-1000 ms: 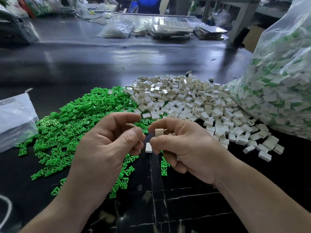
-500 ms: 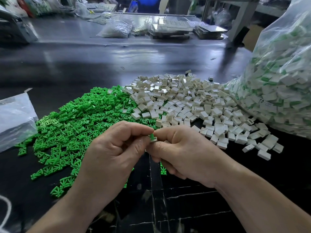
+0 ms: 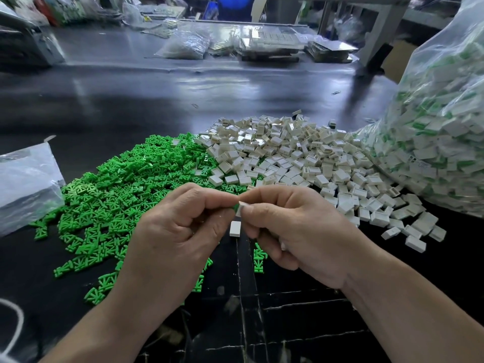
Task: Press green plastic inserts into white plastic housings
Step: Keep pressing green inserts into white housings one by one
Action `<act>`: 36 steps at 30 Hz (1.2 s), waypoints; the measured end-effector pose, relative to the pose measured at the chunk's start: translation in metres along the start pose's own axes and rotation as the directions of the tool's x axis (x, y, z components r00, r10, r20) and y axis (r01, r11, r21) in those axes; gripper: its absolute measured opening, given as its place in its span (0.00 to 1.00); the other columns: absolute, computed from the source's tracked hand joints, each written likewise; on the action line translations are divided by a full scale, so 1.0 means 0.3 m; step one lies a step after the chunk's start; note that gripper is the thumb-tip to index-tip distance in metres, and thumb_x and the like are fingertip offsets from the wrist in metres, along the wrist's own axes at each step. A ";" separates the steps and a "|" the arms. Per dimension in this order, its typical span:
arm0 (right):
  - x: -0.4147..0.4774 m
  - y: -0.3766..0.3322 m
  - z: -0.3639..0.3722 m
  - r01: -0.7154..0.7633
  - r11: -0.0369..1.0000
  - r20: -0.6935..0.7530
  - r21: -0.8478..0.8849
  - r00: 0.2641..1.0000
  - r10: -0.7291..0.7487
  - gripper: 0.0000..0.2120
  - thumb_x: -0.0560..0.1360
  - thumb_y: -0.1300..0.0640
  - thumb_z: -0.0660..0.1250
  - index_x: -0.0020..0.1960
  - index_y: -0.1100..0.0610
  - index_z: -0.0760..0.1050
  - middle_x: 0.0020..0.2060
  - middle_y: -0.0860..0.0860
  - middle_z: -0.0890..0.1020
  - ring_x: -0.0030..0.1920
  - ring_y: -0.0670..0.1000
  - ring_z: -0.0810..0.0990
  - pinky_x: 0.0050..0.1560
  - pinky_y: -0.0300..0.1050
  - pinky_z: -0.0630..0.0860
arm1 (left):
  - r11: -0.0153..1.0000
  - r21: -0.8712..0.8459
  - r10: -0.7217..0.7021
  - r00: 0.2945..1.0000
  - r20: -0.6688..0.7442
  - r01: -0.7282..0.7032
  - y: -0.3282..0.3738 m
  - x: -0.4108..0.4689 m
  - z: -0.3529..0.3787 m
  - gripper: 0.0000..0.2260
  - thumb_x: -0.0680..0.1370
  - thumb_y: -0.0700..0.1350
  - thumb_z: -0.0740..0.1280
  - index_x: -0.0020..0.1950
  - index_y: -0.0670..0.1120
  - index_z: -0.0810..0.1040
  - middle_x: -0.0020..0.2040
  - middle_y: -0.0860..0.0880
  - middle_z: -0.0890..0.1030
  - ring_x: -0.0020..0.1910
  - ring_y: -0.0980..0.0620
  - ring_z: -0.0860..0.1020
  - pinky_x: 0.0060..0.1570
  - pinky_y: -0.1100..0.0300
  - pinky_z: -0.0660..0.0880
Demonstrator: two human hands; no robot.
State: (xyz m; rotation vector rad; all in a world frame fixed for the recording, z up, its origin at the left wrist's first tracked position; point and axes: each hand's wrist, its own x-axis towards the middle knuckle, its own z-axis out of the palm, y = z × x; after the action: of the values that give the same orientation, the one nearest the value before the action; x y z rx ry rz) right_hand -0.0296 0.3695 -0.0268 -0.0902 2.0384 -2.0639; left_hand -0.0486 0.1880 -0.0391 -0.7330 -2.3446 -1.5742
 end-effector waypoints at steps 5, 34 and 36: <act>0.007 0.007 0.003 -0.052 0.974 0.054 0.219 0.998 0.041 0.05 0.80 0.58 0.67 0.49 0.59 0.81 0.33 0.52 0.76 0.23 0.45 0.68 0.19 0.34 0.62 | 0.881 -0.409 -0.216 0.971 0.098 0.238 -0.001 0.002 -0.002 0.05 0.73 0.49 0.71 0.48 0.51 0.84 0.36 0.46 0.82 0.32 0.49 0.80 0.32 0.61 0.78; -0.013 -0.013 0.017 -0.154 0.921 0.235 0.359 0.969 0.071 0.05 0.76 0.56 0.66 0.44 0.58 0.77 0.30 0.51 0.74 0.21 0.43 0.68 0.17 0.32 0.62 | 0.338 -0.762 -0.284 0.832 0.478 0.553 0.009 0.008 0.011 0.18 0.60 0.48 0.83 0.45 0.45 0.83 0.26 0.43 0.78 0.19 0.51 0.75 0.21 0.63 0.73; -0.014 -0.013 0.016 -0.157 0.920 0.243 0.359 0.968 0.070 0.05 0.76 0.56 0.66 0.44 0.57 0.77 0.30 0.51 0.75 0.21 0.42 0.68 0.17 0.32 0.62 | 0.343 -0.760 -0.294 0.831 0.471 0.552 0.009 0.010 0.009 0.19 0.59 0.49 0.83 0.45 0.45 0.83 0.26 0.43 0.77 0.18 0.50 0.74 0.20 0.62 0.73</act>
State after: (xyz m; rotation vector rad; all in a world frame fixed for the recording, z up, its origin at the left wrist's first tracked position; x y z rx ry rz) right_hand -0.0252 0.3658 -0.0223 -0.1270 1.4538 -2.2148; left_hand -0.0494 0.1921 -0.0367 -0.4556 -1.7446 -3.2366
